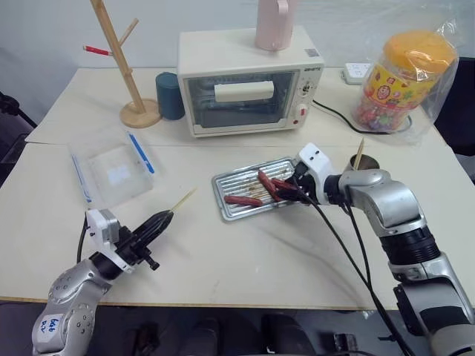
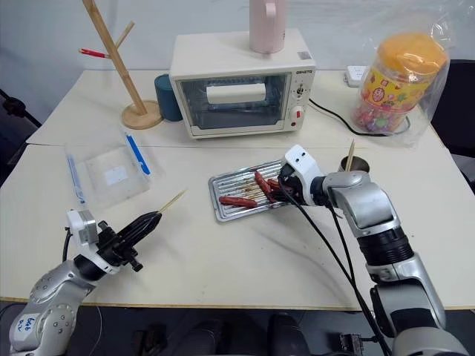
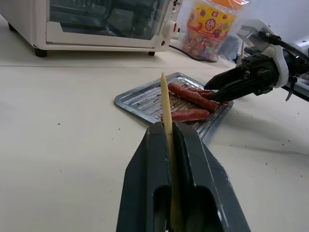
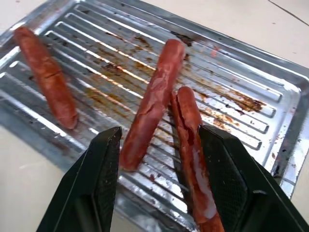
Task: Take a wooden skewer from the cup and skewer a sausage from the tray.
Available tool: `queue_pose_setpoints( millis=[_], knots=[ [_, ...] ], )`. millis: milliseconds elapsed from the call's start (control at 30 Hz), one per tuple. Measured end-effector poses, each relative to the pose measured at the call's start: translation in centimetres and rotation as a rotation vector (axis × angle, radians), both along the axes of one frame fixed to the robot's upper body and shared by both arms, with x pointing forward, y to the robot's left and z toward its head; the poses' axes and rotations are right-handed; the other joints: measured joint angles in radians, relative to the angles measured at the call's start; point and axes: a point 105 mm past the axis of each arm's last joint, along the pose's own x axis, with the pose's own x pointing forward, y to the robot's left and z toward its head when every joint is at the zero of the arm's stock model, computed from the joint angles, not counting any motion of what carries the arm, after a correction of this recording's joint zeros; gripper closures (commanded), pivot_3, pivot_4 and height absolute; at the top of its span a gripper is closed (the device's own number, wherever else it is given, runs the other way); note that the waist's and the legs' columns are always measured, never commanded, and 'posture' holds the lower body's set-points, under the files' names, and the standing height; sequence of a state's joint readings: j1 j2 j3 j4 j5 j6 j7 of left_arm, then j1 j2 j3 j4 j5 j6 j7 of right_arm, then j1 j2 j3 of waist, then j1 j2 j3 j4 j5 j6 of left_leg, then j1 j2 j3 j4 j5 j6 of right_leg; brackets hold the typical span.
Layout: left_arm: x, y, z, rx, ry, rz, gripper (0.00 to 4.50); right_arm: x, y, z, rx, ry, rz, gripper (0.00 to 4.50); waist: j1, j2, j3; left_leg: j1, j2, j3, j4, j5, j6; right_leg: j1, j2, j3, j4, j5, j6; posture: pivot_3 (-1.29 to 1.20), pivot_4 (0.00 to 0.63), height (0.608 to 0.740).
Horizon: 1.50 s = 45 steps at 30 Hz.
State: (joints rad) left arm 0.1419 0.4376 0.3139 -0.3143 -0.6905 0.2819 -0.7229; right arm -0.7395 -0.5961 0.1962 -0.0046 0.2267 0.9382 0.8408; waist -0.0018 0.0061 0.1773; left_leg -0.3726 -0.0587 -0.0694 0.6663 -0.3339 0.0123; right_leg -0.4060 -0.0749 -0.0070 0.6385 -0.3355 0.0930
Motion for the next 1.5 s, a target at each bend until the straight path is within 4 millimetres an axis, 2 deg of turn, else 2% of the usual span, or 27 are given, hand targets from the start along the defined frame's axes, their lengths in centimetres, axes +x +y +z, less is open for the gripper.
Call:
queue_pose_setpoints(
  millis=[400, 600, 967, 1200, 1333, 1500],
  knots=[
    [-0.1, 0.0, 0.0, 0.001, 0.002, -0.001, 4.50, -2.1, -0.4, 0.0, -0.033, 0.067, 0.105, 1.92, 0.000, 0.000, 0.000, 0.000, 0.000, 0.000, 0.000, 0.000, 0.000, 0.000, 0.000, 0.000, 0.000, 0.000, 0.000, 0.00, 0.150, 0.740],
    [-0.1, 0.0, 0.0, 0.001, 0.001, -0.002, 4.50, -1.4, -0.7, 0.3, -0.039, 0.009, 0.089, 1.92, 0.001, 0.000, 0.000, 0.000, 0.000, 0.000, 0.000, 0.000, 0.000, 0.000, 0.000, 0.000, 0.000, 0.000, 0.000, 0.00, 0.150, 0.740],
    [0.2, -0.2, 0.3, 0.003, -0.012, -0.012, 4.50, 0.6, -1.7, -1.0, -0.050, -0.011, 0.019, 1.92, 0.000, 0.000, 0.000, 0.000, 0.000, 0.000, 0.000, 0.000, 0.000, 0.000, 0.000, 0.000, 0.000, 0.000, 0.000, 0.00, 0.150, 0.740],
    [0.2, -0.4, 0.2, 0.002, -0.008, -0.018, 4.50, 2.3, -1.8, -0.3, -0.062, -0.086, -0.029, 1.92, -0.001, 0.000, 0.000, -0.001, 0.000, 0.001, 0.000, 0.000, 0.000, -0.001, 0.000, 0.000, 0.001, 0.000, 0.000, 0.00, 0.150, 0.740],
    [0.2, -0.5, 0.2, 0.001, -0.006, -0.023, 4.50, 2.5, -1.9, -0.2, -0.067, -0.098, -0.030, 1.92, 0.000, 0.000, 0.000, -0.001, 0.000, 0.001, 0.000, 0.000, 0.000, -0.001, 0.000, 0.000, 0.001, 0.000, 0.000, 0.00, 0.150, 0.740],
    [0.3, -0.6, 0.3, 0.000, -0.012, -0.025, 4.50, 1.7, -1.8, 0.1, -0.075, -0.082, 0.018, 1.92, 0.000, 0.000, 0.000, -0.001, 0.000, 0.001, 0.000, 0.000, 0.000, -0.001, 0.000, 0.000, 0.001, 0.000, 0.000, 0.00, 0.150, 0.740]
  ],
)
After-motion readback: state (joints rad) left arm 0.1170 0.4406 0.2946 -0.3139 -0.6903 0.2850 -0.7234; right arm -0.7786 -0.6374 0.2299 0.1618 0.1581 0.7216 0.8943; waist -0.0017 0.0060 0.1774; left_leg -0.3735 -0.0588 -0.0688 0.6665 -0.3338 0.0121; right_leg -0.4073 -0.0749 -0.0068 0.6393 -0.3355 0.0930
